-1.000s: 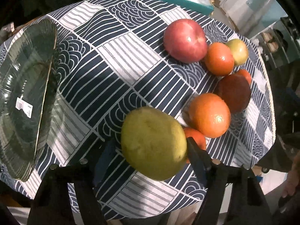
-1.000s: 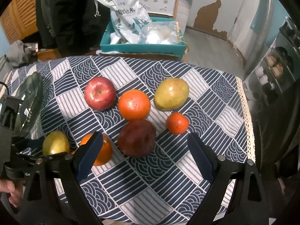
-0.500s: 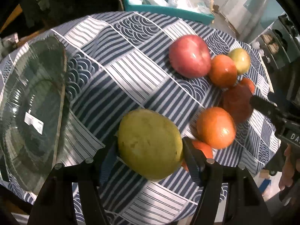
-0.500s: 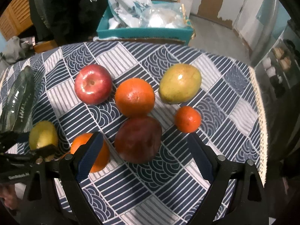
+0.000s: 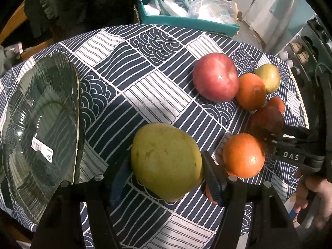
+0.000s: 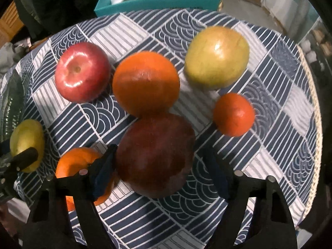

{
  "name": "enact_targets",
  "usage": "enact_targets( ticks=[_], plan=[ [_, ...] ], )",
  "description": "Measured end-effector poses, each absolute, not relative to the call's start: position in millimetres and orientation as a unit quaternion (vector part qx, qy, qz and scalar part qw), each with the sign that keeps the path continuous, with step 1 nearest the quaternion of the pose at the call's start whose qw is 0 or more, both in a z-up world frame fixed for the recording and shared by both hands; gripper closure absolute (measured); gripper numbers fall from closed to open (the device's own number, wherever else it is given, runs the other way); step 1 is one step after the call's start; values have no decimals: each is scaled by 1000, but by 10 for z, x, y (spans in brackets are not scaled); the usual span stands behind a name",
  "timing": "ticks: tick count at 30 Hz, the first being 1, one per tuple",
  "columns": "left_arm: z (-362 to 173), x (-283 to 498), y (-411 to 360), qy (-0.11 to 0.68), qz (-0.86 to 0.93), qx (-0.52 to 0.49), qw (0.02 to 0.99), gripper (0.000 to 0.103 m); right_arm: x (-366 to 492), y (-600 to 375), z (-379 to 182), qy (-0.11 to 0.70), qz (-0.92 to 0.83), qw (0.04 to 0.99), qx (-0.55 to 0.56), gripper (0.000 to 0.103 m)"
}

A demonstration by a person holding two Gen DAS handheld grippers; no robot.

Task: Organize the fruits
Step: 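Lift the mango with left gripper while right gripper grasps and lifts the dark red apple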

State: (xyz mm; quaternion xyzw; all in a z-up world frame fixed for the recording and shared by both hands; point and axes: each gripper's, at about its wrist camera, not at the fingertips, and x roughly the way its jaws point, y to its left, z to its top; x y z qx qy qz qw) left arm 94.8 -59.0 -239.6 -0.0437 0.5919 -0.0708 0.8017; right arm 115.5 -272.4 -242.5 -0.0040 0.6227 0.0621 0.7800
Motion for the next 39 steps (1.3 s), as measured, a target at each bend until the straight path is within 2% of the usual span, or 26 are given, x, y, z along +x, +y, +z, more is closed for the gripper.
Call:
enact_targets(
  ticks=[2,3,14,39],
  plan=[
    [-2397,950,-589,591,-71,-44,802,34,1156,-2724,-2445,624,64,779,1,25],
    [-2398,949,-589,590,-72,-43,803,34,1153,-2719,-2451,624,69,778,6,30],
    [-2211,886,-607,571,-79,-42,816,34,1007,-2622,-2313,597,63,799,-35,30],
    [-1461,681,-584,483,-84,-23,872,34,737,-2428,-1232,481,110,869,-41,31]
  ],
)
